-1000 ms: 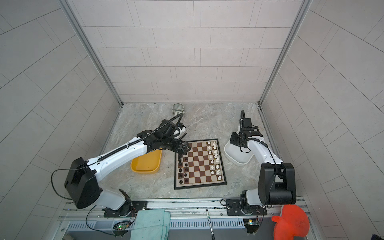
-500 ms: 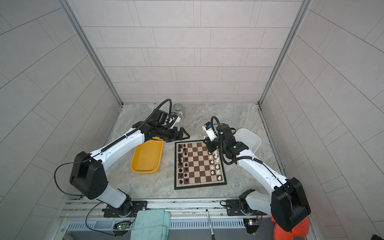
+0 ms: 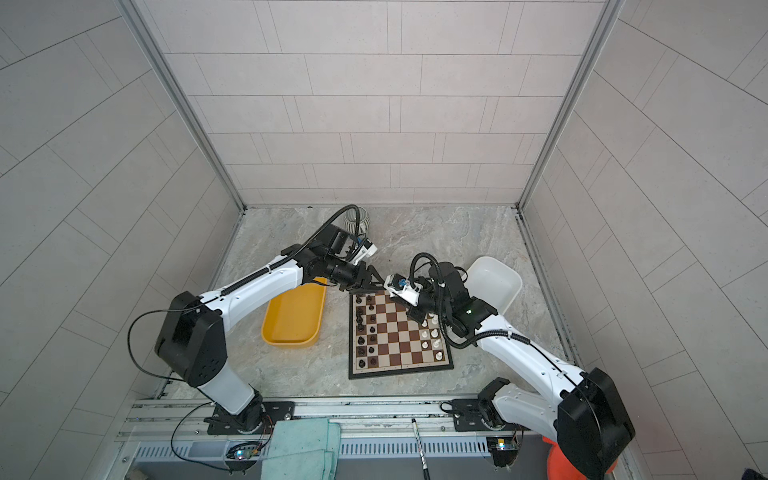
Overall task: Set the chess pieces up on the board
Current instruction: 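Carry the white pawn with the right gripper toward the left gripper while left reaches, then close the left gripper on the pawn while the right gripper releases it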
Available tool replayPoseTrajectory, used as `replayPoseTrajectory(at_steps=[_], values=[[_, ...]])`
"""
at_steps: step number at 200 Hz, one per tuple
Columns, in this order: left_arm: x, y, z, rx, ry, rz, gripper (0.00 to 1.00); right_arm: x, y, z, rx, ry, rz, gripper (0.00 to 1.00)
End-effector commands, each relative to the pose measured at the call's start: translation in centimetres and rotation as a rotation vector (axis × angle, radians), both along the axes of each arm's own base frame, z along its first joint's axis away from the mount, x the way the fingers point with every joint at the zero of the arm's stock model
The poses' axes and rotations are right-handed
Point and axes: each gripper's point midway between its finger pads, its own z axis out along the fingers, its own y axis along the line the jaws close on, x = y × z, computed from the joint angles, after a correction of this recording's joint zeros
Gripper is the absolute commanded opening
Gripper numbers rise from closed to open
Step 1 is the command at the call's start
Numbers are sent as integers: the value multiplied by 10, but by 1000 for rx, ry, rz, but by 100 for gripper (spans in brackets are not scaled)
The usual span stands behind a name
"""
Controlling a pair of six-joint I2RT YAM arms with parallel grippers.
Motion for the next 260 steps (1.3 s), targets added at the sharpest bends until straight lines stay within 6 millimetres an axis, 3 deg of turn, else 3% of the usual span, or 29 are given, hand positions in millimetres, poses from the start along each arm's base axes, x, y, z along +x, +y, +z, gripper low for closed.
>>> replayPoseTrajectory(at_steps=[1, 40, 106, 151, 195, 253, 260], values=[[-11, -12, 21, -55, -30, -71, 51, -6, 5, 8, 17, -54, 59, 0], [-18, -14, 23, -58, -33, -89, 50, -8, 5, 10, 28, -56, 59, 0], [-20, -23, 21, -57, -19, -110, 30, -13, 6, 14, 49, -57, 74, 0], [-19, -27, 23, -66, -20, -119, 24, -19, 7, 17, 65, -49, 98, 0], [-19, -30, 24, -76, -27, -126, 10, -25, 9, 18, 75, -37, 123, 0], [-18, -36, 32, -130, -37, -120, 7, -30, 10, 20, 83, -23, 142, 0], [-17, -36, 32, -131, -36, -115, 13, -31, 10, 20, 84, -23, 143, 0]])
